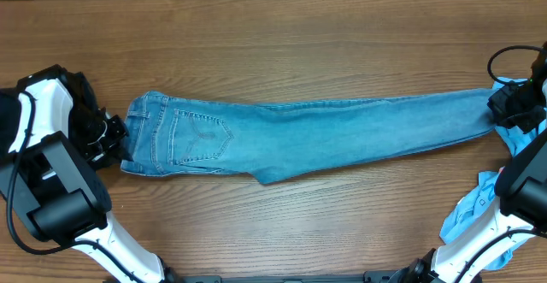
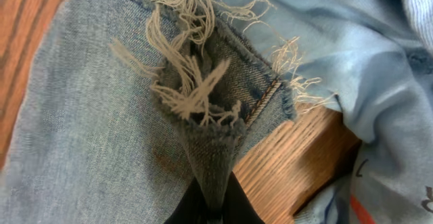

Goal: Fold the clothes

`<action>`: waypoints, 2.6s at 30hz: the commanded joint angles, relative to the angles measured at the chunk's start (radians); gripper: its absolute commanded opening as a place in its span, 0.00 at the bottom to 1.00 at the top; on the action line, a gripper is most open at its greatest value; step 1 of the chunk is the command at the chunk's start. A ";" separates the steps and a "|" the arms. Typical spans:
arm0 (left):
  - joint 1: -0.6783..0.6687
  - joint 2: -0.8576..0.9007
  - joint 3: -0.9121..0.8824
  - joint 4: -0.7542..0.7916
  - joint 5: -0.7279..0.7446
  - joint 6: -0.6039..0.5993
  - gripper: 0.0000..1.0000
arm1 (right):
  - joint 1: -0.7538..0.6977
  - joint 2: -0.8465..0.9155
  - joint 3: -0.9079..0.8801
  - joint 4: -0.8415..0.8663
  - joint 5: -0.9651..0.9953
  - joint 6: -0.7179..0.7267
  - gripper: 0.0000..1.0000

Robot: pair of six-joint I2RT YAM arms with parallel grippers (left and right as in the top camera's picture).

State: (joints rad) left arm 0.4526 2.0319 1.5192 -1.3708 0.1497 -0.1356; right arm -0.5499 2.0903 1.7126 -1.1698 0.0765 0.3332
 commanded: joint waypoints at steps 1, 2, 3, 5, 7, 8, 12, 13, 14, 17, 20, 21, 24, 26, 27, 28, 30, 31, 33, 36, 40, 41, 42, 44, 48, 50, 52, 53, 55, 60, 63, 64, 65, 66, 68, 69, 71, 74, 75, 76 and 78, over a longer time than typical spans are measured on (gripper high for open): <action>0.035 0.008 0.009 0.016 -0.070 -0.022 0.04 | -0.025 0.000 0.008 0.038 0.051 0.008 0.04; 0.036 0.008 0.009 -0.001 -0.064 -0.021 0.04 | -0.025 0.000 0.008 0.039 0.051 0.008 0.04; 0.036 0.008 0.008 -0.033 -0.032 0.008 0.04 | -0.026 0.000 0.008 0.042 0.051 0.008 0.04; 0.036 0.008 0.008 -0.101 -0.005 0.073 0.04 | -0.029 0.000 0.008 0.045 0.054 0.008 0.04; 0.044 0.008 0.008 -0.092 -0.084 0.034 0.04 | -0.032 0.000 0.008 0.047 0.054 0.008 0.04; 0.055 0.008 0.008 -0.077 -0.101 0.010 0.04 | -0.034 0.000 0.008 0.046 0.054 0.008 0.04; 0.119 0.008 0.008 -0.055 -0.090 -0.033 0.04 | -0.036 0.000 0.008 0.047 0.054 0.008 0.04; 0.125 0.008 0.008 -0.058 -0.081 -0.032 0.04 | -0.036 0.000 0.008 0.047 0.054 0.008 0.04; 0.125 0.008 0.008 -0.058 -0.071 -0.031 0.04 | -0.036 0.000 0.008 0.047 0.054 0.008 0.04; 0.116 0.008 0.010 -0.064 -0.014 0.011 0.13 | -0.036 0.000 0.008 0.046 0.054 0.008 0.04; 0.115 -0.020 0.021 -0.057 0.077 0.070 0.33 | -0.036 0.000 0.008 0.046 0.053 0.008 0.04; 0.115 -0.037 0.023 -0.053 0.080 0.074 0.35 | -0.036 0.000 0.008 0.046 0.053 0.008 0.04; 0.113 -0.162 0.026 -0.003 0.106 0.072 0.45 | -0.036 0.000 0.008 0.045 0.053 0.008 0.04; 0.102 -0.225 0.026 0.023 0.170 0.076 0.45 | -0.036 0.000 0.008 0.045 0.051 0.008 0.04; 0.083 -0.260 0.026 0.044 0.221 0.102 0.42 | -0.036 0.000 0.008 0.046 0.050 0.008 0.04; 0.065 -0.278 0.026 0.061 0.243 0.121 0.38 | -0.036 0.000 0.008 0.046 0.050 0.008 0.04; -0.014 -0.299 0.026 0.117 0.243 0.131 0.24 | -0.035 0.000 0.008 0.045 0.050 0.008 0.04; -0.055 -0.296 0.025 0.143 0.239 0.137 0.19 | -0.034 0.000 0.008 0.045 0.048 0.008 0.04; -0.144 -0.272 0.018 0.198 0.217 0.137 0.10 | -0.035 0.000 0.008 0.045 0.034 0.008 0.04; -0.258 -0.186 0.018 0.269 0.206 0.135 0.09 | -0.035 0.000 0.008 0.042 0.034 0.008 0.04; -0.319 -0.029 0.018 0.357 0.140 0.075 0.06 | -0.035 0.000 0.008 0.037 0.034 0.008 0.04; -0.318 0.005 0.018 0.362 0.116 0.047 0.04 | -0.035 0.000 0.008 0.037 0.034 0.008 0.04; -0.312 0.042 0.018 0.366 0.097 0.037 0.04 | -0.035 0.000 0.008 0.036 0.034 0.008 0.04; -0.293 0.090 0.018 0.371 0.048 0.021 0.04 | -0.035 0.000 0.008 0.035 0.034 0.008 0.04; -0.254 0.126 0.018 0.407 -0.003 -0.016 0.04 | -0.035 0.000 0.008 0.034 0.034 0.008 0.04; -0.243 0.126 0.018 0.420 -0.003 -0.037 0.05 | -0.035 0.000 0.008 0.034 0.034 0.008 0.04; -0.230 0.126 0.019 0.405 -0.003 -0.037 0.05 | -0.035 0.000 0.008 0.034 0.034 0.008 0.04; -0.225 0.126 0.023 0.393 -0.003 -0.037 0.05 | -0.035 0.000 0.008 0.035 0.034 0.008 0.04; -0.196 0.126 0.049 0.345 0.018 -0.036 0.05 | -0.035 0.000 0.008 0.051 -0.043 -0.028 0.04; -0.180 0.123 0.149 0.197 0.117 0.029 0.05 | -0.034 -0.003 0.019 0.087 -0.205 -0.168 0.04; -0.177 0.082 0.227 0.134 0.137 0.034 0.04 | -0.029 -0.046 0.053 0.077 -0.304 -0.238 0.04; -0.173 0.061 0.251 0.119 0.166 0.035 0.04 | -0.018 -0.076 0.056 0.072 -0.304 -0.262 0.04; -0.171 0.037 0.263 0.111 0.190 0.035 0.05 | -0.002 -0.104 0.056 0.066 -0.303 -0.292 0.04; -0.171 -0.002 0.264 0.112 0.215 0.034 0.05 | 0.026 -0.138 0.056 0.053 -0.303 -0.333 0.04; -0.172 -0.066 0.264 0.103 0.214 0.035 0.07 | 0.113 -0.206 0.056 0.010 -0.294 -0.394 0.04; -0.171 -0.086 0.264 0.095 0.214 0.035 0.08 | 0.146 -0.222 0.056 -0.005 -0.278 -0.399 0.04; -0.171 -0.113 0.264 0.080 0.214 0.035 0.10 | 0.238 -0.254 0.056 -0.041 -0.237 -0.413 0.04; -0.171 -0.125 0.264 0.037 0.214 0.035 0.29 | 0.451 -0.274 0.056 -0.115 -0.147 -0.412 0.04; -0.171 -0.124 0.264 0.032 0.212 0.035 0.31 | 0.507 -0.274 0.056 -0.134 -0.144 -0.412 0.04; -0.171 -0.125 0.264 0.029 0.209 0.035 0.32 | 0.573 -0.274 0.056 -0.153 -0.144 -0.412 0.04; -0.171 -0.125 0.264 0.031 0.209 0.035 0.35 | 0.700 -0.274 0.056 -0.187 -0.137 -0.410 0.04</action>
State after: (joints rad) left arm 0.2733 1.9175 1.7634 -1.3399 0.3454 -0.1120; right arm 0.0402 1.8339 1.7519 -1.3323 -0.0872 -0.0677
